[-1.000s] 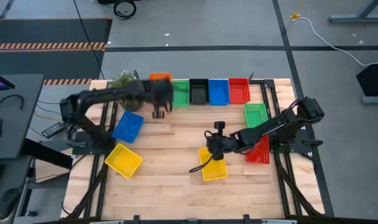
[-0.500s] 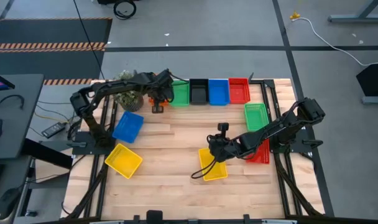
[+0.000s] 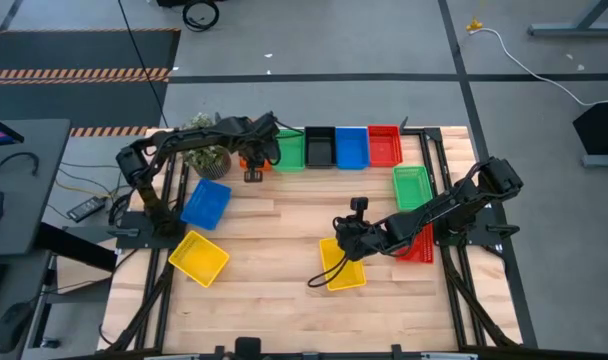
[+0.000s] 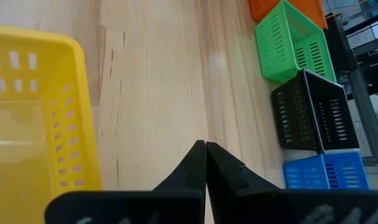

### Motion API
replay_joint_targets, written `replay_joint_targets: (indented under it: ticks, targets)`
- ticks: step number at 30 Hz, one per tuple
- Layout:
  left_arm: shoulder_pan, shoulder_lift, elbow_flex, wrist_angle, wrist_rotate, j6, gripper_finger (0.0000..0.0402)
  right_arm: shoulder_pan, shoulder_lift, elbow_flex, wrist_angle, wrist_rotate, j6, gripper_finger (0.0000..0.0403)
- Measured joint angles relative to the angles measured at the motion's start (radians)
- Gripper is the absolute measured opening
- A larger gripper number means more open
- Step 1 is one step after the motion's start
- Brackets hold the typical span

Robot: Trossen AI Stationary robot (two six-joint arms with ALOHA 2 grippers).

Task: Stack baskets by color
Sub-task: Stack the bottom orange bin on top of the top orange bin

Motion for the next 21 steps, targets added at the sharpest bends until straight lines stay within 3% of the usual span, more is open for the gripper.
replay_joint_targets:
  ticks: [6,11,15,21]
  targets:
    - [0.0,-0.007,0.008,-0.022,-0.081,-0.001,0.0127,0.0,0.0,0.0,0.0,0.0,0.0,0.0008]
    - [0.001,-0.021,0.046,-0.076,-0.105,-0.047,0.0154,-0.002,0.0,0.0,0.001,-0.004,0.0,0.0008]
    - [0.006,-0.041,0.049,-0.069,-0.032,-0.085,0.0145,-0.007,0.0,0.0,0.007,-0.003,0.008,0.0009]
    - [0.051,-0.021,0.047,-0.047,-0.001,-0.177,0.0089,-0.007,0.0,0.0,0.013,-0.004,0.01,0.0009]
